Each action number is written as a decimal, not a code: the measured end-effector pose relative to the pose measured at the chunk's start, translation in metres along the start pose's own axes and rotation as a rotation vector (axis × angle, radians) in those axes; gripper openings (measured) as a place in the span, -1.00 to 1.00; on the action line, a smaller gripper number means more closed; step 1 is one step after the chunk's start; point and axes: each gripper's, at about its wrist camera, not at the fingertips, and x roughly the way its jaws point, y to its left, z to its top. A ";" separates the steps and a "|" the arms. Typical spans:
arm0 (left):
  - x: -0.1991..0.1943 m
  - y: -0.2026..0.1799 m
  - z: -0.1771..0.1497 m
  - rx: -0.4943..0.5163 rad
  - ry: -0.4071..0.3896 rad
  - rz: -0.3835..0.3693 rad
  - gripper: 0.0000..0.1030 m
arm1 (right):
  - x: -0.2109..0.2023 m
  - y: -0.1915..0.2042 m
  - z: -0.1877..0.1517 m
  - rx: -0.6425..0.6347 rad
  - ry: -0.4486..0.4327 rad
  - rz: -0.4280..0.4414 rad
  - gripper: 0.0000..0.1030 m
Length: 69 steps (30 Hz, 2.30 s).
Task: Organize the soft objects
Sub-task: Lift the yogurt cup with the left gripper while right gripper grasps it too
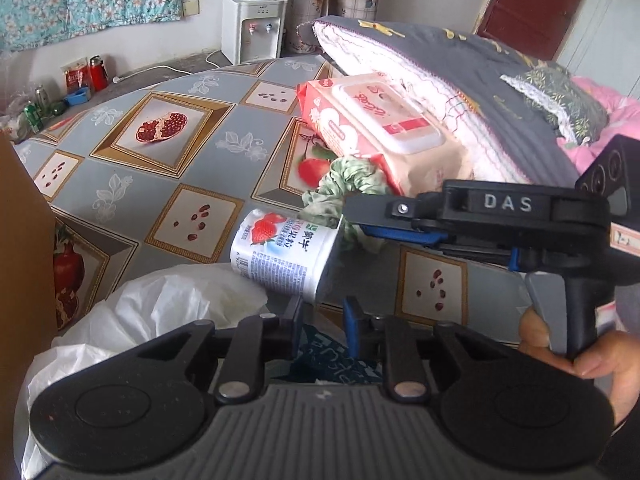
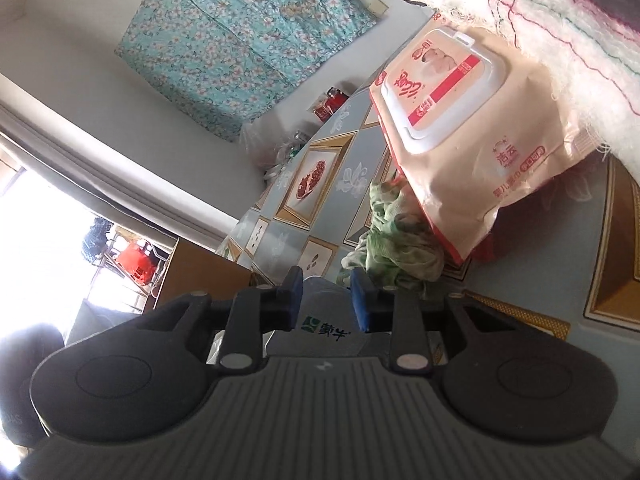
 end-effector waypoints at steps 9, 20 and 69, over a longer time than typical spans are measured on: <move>0.020 0.006 0.004 -0.074 0.052 0.042 -0.77 | 0.026 -0.001 0.000 0.020 0.027 0.015 -0.35; -0.017 0.003 0.002 -0.135 0.006 -0.058 -0.80 | -0.011 0.022 -0.015 0.047 0.012 -0.002 -0.18; -0.039 -0.106 -0.057 0.239 -0.083 -0.092 0.40 | -0.121 -0.028 -0.046 0.248 0.055 -0.099 -0.12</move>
